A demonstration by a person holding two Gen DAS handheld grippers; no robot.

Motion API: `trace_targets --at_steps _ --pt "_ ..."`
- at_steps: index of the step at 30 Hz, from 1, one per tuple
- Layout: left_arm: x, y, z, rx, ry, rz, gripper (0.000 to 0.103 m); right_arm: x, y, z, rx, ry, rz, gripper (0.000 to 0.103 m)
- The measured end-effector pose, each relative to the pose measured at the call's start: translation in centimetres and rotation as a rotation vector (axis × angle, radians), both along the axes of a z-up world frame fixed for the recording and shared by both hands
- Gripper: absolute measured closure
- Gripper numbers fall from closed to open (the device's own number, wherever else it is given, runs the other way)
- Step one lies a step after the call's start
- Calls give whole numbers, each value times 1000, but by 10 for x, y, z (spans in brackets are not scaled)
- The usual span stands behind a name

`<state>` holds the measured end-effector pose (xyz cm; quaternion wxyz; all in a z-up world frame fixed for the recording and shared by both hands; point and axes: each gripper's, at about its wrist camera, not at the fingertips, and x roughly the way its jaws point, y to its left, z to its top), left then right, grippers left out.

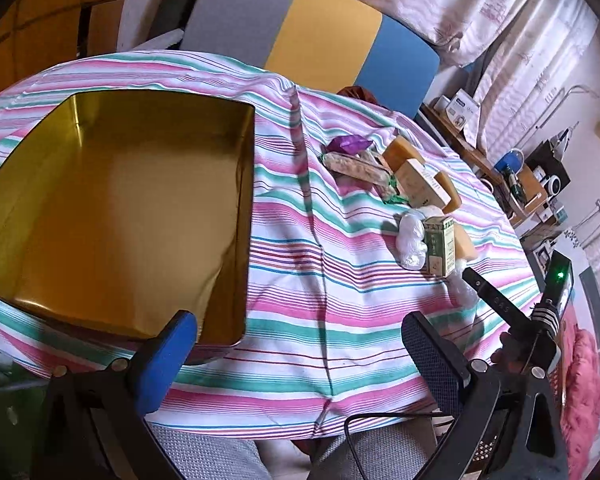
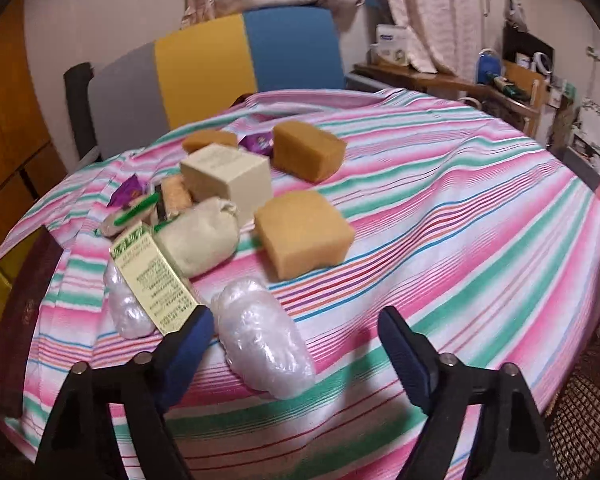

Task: Organize objects
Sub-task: 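Move both grippers to the item pile and grasp the plastic-wrapped bundle with the right gripper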

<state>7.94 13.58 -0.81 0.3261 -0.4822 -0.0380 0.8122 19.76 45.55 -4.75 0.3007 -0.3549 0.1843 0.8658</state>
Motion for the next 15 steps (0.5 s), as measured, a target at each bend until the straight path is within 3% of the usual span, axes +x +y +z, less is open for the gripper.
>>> trace_targets --at_steps 7,10,15 --pt "10 15 4 -30 46 -40 0 -14 -2 -20 -32 5 71 50" --pt "12 25 8 -32 79 -63 0 -19 -3 -22 -1 10 85 58" --pt "9 53 6 -50 104 -111 0 -17 4 -25 -8 72 59 62"
